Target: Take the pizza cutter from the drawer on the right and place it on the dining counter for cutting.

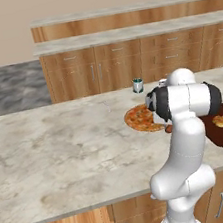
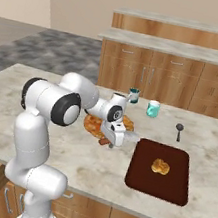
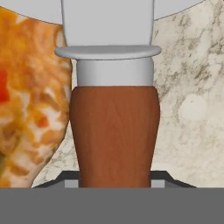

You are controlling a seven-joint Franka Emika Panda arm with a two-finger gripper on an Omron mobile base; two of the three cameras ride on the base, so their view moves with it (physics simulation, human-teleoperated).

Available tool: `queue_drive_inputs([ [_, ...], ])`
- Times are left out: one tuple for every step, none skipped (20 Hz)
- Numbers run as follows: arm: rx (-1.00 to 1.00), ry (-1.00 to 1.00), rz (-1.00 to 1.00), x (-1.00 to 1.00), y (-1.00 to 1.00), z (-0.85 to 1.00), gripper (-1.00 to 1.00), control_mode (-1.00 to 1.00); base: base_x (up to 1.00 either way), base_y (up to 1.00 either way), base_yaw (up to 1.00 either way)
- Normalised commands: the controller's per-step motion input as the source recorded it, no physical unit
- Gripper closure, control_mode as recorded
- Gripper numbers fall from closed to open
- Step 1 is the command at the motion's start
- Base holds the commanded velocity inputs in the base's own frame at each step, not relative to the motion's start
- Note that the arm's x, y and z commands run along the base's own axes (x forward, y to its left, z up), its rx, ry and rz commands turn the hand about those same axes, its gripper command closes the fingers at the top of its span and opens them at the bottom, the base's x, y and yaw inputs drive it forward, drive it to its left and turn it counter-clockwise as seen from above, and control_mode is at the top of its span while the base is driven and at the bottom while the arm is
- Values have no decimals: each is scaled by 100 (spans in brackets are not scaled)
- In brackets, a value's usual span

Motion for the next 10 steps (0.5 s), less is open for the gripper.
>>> queue_drive_inputs([
  [0,0,0,0,0,0,-100,-100,0,0,0],
  [0,0,0,0,0,0,-100,-100,0,0,0],
  [0,4,0,0,0,0,-100,-100,0,0,0],
  [0,2,0,0,0,0,-100,-100,0,0,0],
  [0,0,0,0,0,0,-100,-100,0,0,0],
  [0,0,0,0,0,0,-100,-100,0,0,0],
  [0,0,0,0,0,0,-100,-100,0,0,0],
  [0,0,0,0,0,0,-100,-100,0,0,0],
  [0,0,0,0,0,0,-100,-100,0,0,0],
  [0,0,0,0,0,0,-100,-100,0,0,0],
])
